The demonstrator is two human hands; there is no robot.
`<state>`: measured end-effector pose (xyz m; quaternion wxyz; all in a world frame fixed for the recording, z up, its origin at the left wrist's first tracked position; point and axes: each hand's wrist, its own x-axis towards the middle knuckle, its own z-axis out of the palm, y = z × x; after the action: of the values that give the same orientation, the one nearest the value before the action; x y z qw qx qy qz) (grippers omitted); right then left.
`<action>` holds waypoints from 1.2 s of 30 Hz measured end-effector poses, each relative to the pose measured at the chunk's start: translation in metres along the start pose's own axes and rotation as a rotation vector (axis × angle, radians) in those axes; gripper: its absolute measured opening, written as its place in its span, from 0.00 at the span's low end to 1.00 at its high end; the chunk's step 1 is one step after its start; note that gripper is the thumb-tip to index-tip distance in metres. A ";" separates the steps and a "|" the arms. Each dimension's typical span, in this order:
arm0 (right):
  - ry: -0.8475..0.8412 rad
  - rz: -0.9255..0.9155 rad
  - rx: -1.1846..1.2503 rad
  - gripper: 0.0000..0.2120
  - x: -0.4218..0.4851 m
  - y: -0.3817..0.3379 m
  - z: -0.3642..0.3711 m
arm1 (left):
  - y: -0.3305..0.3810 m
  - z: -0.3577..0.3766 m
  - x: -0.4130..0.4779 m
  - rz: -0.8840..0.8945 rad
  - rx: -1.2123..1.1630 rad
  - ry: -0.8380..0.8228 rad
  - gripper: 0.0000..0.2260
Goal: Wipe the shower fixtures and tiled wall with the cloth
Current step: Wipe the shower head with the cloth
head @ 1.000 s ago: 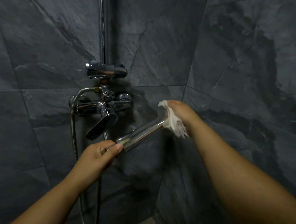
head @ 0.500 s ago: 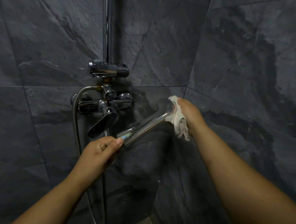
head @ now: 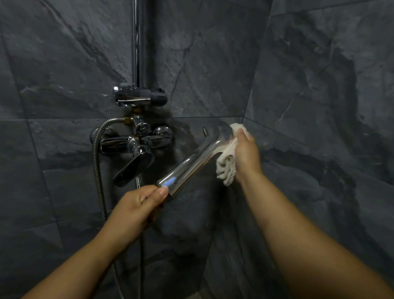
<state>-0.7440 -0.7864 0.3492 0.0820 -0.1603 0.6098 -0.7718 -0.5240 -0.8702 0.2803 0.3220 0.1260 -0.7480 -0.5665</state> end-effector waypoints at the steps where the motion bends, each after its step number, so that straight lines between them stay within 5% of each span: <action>1: 0.045 -0.089 -0.086 0.17 -0.007 0.004 0.002 | 0.002 0.000 0.000 -0.002 0.007 0.006 0.22; 5: 0.082 -0.451 -0.421 0.24 -0.044 0.024 0.009 | 0.008 0.001 0.005 0.028 0.125 0.022 0.22; 11: -0.213 -0.921 -0.711 0.22 -0.033 0.011 0.014 | 0.012 -0.002 0.009 0.052 0.149 0.037 0.23; 13: -0.244 -0.891 -0.754 0.22 -0.004 -0.003 0.012 | 0.013 -0.007 0.009 0.116 0.208 0.018 0.24; 17: -0.325 -0.419 -0.653 0.19 0.028 -0.019 0.015 | 0.013 -0.009 0.012 0.196 0.340 0.021 0.20; 21: -0.395 -0.908 -1.018 0.20 -0.011 -0.006 0.024 | 0.011 -0.012 0.017 0.200 0.358 0.054 0.20; 26: -0.636 -0.961 -1.140 0.24 0.012 -0.031 0.018 | 0.019 -0.017 0.018 0.258 0.448 0.083 0.20; 28: -0.634 -0.849 -1.064 0.18 0.025 -0.042 0.015 | 0.021 -0.020 0.017 0.297 0.449 0.092 0.21; 31: -0.581 -0.382 -0.811 0.11 0.037 -0.059 0.010 | 0.024 -0.024 0.015 0.360 0.449 0.121 0.17; 36: -0.467 0.212 -0.200 0.14 0.041 -0.062 -0.008 | 0.025 -0.029 0.014 0.384 0.386 0.197 0.20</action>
<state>-0.7804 -0.7773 0.4133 0.2843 -0.2767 0.6610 -0.6369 -0.5119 -0.8925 0.3127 0.4647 0.0955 -0.8172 -0.3273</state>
